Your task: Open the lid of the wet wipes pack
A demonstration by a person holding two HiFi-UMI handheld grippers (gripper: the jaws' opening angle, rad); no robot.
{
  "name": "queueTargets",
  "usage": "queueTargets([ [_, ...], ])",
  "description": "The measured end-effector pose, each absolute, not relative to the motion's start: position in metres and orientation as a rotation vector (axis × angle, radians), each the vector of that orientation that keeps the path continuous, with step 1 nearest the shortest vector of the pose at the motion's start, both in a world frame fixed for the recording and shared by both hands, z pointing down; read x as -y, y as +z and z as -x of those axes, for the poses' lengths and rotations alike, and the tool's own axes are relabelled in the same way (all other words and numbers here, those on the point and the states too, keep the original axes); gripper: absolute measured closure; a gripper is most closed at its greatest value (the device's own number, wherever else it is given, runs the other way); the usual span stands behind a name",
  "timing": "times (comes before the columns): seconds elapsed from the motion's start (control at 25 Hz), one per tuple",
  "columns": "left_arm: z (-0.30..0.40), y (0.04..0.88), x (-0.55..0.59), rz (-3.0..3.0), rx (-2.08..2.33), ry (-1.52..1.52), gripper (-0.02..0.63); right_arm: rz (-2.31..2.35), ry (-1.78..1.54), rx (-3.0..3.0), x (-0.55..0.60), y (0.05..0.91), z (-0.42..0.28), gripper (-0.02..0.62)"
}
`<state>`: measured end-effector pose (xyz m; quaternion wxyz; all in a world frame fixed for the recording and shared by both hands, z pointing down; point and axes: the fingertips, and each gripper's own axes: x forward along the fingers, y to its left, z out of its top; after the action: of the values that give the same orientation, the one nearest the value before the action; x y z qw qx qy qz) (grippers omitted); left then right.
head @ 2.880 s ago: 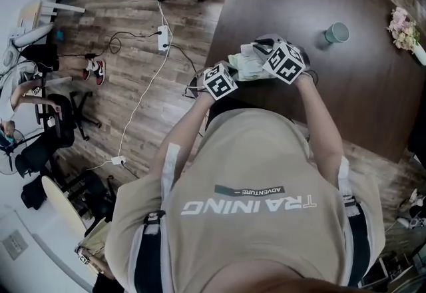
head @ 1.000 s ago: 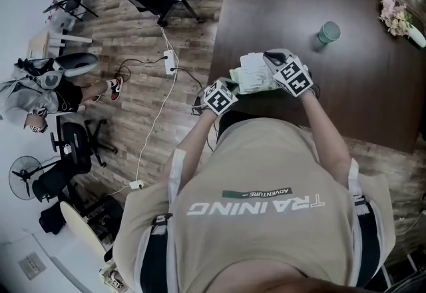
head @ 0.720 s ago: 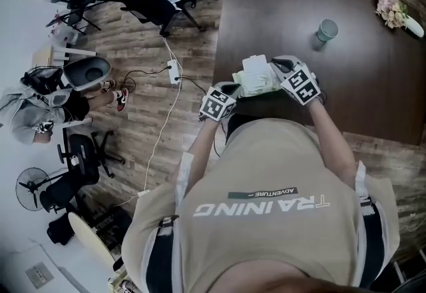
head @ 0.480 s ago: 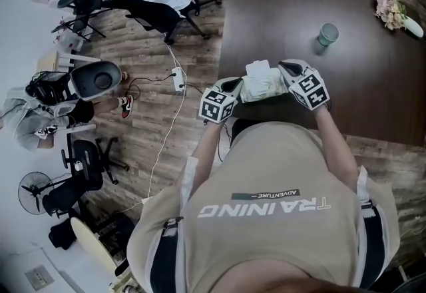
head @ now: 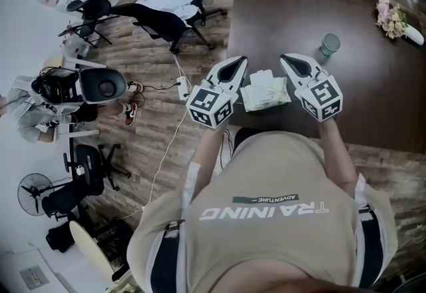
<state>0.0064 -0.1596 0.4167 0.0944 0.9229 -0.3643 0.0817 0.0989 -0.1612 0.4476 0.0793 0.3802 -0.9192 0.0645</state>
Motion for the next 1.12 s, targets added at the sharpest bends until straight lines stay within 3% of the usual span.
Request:
queueTargets([
  [0.4, -0.011, 0.356, 0.171, -2.865, 1.187, 0.141, 0.597, -1.349, 0.072, 2.793, 0.165, 0.378, -0.13, 0.581],
  [1.12, -0.005, 0.361, 0.165, -2.822, 1.213, 0.208, 0.597, -1.277, 0.079, 2.786, 0.16, 0.379, -0.123, 0.581],
])
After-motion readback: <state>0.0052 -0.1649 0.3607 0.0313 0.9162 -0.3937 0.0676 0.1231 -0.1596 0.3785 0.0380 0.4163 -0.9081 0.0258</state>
